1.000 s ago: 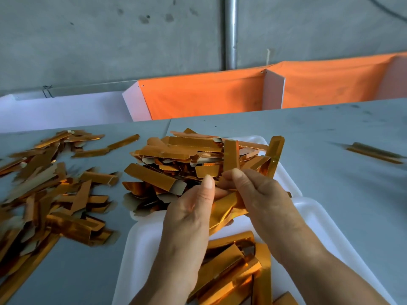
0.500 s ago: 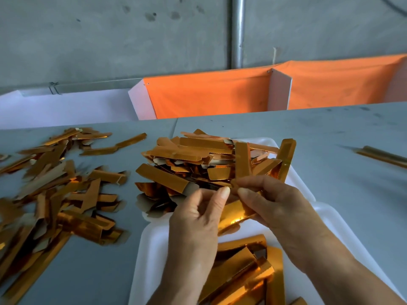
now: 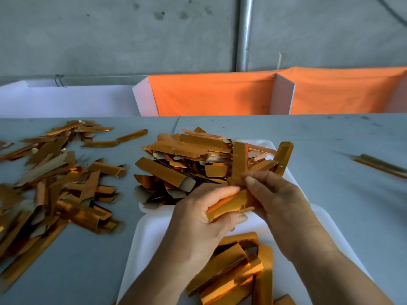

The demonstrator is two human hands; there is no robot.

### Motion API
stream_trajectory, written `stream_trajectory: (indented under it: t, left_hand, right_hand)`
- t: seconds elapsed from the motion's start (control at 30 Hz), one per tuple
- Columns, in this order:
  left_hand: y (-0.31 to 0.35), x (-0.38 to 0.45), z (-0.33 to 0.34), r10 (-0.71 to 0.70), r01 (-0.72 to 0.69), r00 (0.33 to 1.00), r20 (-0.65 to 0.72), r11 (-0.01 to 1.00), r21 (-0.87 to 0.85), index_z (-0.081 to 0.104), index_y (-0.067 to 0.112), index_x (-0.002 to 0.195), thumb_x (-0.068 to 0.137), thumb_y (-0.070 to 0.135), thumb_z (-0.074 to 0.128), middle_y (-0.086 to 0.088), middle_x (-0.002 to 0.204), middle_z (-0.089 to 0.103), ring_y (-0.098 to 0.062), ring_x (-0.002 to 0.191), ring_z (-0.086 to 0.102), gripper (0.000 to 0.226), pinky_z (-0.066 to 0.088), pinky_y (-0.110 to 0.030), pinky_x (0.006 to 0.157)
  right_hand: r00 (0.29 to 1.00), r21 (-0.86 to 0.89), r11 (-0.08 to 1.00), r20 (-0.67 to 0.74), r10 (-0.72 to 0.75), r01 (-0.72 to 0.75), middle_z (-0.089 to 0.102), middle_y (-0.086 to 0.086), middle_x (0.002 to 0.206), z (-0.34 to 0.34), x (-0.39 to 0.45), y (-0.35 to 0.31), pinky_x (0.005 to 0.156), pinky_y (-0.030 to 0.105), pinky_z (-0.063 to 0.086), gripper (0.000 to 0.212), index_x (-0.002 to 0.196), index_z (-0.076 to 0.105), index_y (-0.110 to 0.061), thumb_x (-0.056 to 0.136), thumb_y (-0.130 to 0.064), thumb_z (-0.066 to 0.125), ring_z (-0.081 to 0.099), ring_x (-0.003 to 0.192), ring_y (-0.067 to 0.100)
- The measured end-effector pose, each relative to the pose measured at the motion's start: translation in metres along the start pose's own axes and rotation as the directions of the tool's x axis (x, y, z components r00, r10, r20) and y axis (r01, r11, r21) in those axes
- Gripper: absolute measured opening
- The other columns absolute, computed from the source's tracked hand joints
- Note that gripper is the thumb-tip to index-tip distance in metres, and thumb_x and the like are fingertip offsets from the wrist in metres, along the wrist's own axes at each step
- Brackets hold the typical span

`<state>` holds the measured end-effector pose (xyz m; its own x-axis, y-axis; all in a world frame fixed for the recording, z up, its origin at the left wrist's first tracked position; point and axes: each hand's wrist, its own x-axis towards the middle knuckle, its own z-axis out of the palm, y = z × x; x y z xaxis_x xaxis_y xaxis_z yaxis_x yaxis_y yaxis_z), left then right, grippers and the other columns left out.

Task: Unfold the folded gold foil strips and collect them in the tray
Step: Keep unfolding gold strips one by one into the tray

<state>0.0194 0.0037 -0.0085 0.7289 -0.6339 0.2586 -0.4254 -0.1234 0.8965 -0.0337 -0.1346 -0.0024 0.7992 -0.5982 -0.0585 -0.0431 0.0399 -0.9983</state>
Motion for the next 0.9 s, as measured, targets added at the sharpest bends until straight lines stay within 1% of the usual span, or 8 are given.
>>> stream_trajectory:
  t: [0.13,0.23,0.33,0.43,0.53,0.63,0.8,0.9]
  left_hand:
    - [-0.002,0.000,0.000,0.070,-0.060,0.997,-0.036,0.971,0.233,0.060,0.038,0.119,0.077,0.032,0.072,0.020,0.107,0.062,-0.007,0.097,0.063,0.044,0.055,-0.024,0.081]
    - [-0.002,-0.001,0.000,0.120,-0.122,0.992,0.027,0.930,0.348,0.050,0.038,0.131,0.075,0.042,0.071,0.028,0.120,0.051,0.009,0.108,0.047,0.059,0.044,-0.012,0.092]
    - [0.000,-0.003,0.002,0.126,-0.153,0.988,0.092,0.892,0.426,0.041,0.042,0.137,0.082,0.043,0.065,0.035,0.119,0.040,0.024,0.099,0.035,0.061,0.032,0.004,0.087]
    - [-0.003,-0.002,-0.001,0.150,-0.156,0.988,0.049,0.894,0.421,0.050,0.040,0.131,0.082,0.037,0.067,0.030,0.117,0.051,0.015,0.103,0.045,0.052,0.039,0.000,0.087]
    - [-0.008,-0.001,-0.005,0.114,-0.111,0.993,0.008,0.942,0.317,0.059,0.040,0.122,0.077,0.032,0.073,0.027,0.108,0.060,0.009,0.103,0.053,0.047,0.046,-0.007,0.082]
    - [-0.012,0.002,-0.004,0.056,-0.065,0.998,0.042,0.963,0.261,0.059,0.044,0.119,0.075,0.034,0.075,0.027,0.103,0.062,0.009,0.098,0.056,0.047,0.048,-0.009,0.078]
    - [-0.013,0.002,-0.004,-0.009,-0.027,0.993,0.118,0.955,0.296,0.055,0.051,0.115,0.071,0.047,0.072,0.040,0.102,0.052,0.018,0.097,0.048,0.047,0.042,-0.002,0.073]
    - [-0.011,0.002,-0.004,-0.036,-0.017,0.985,0.168,0.953,0.303,0.056,0.049,0.114,0.067,0.055,0.067,0.036,0.099,0.057,0.017,0.095,0.051,0.048,0.042,-0.002,0.073]
  right_hand:
    - [0.999,-0.136,0.990,0.007,-0.032,0.032,0.068,0.003,0.083,0.006,0.001,0.006,0.079,0.030,0.057,0.025,0.085,0.070,-0.026,0.097,-0.025,0.049,0.066,0.084,0.019]
    - [1.000,-0.066,0.998,-0.005,0.004,-0.004,0.069,0.003,0.079,0.004,0.001,0.004,0.075,0.027,0.057,0.026,0.085,0.072,-0.023,0.097,-0.022,0.050,0.068,0.081,0.020]
    - [0.996,0.026,0.996,0.015,0.084,-0.085,0.069,0.006,0.080,0.001,-0.002,-0.002,0.067,0.022,0.057,0.026,0.085,0.073,-0.019,0.097,-0.018,0.050,0.068,0.076,0.019]
    - [0.991,-0.009,0.993,0.061,0.122,-0.122,0.069,0.010,0.082,0.001,-0.002,-0.003,0.064,0.021,0.058,0.023,0.090,0.072,-0.015,0.097,-0.020,0.050,0.069,0.074,0.017]
    - [0.988,-0.060,0.991,0.099,0.122,-0.116,0.069,0.007,0.076,-0.001,0.000,-0.005,0.055,0.018,0.055,0.023,0.087,0.072,-0.014,0.096,-0.021,0.052,0.071,0.069,0.014]
    - [0.987,-0.171,0.981,0.115,0.110,-0.089,0.069,0.005,0.074,-0.005,0.003,-0.004,0.054,0.019,0.055,0.024,0.083,0.070,-0.016,0.096,-0.024,0.051,0.071,0.070,0.016]
    - [0.974,-0.323,0.943,0.176,0.139,-0.077,0.066,0.005,0.079,-0.012,0.005,-0.006,0.056,0.020,0.056,0.025,0.082,0.066,-0.017,0.098,-0.025,0.049,0.069,0.067,0.016]
    - [0.958,-0.468,0.884,0.255,0.133,0.002,0.066,0.006,0.082,-0.019,0.006,-0.008,0.063,0.027,0.060,0.022,0.086,0.065,-0.018,0.098,-0.025,0.048,0.071,0.069,0.018]
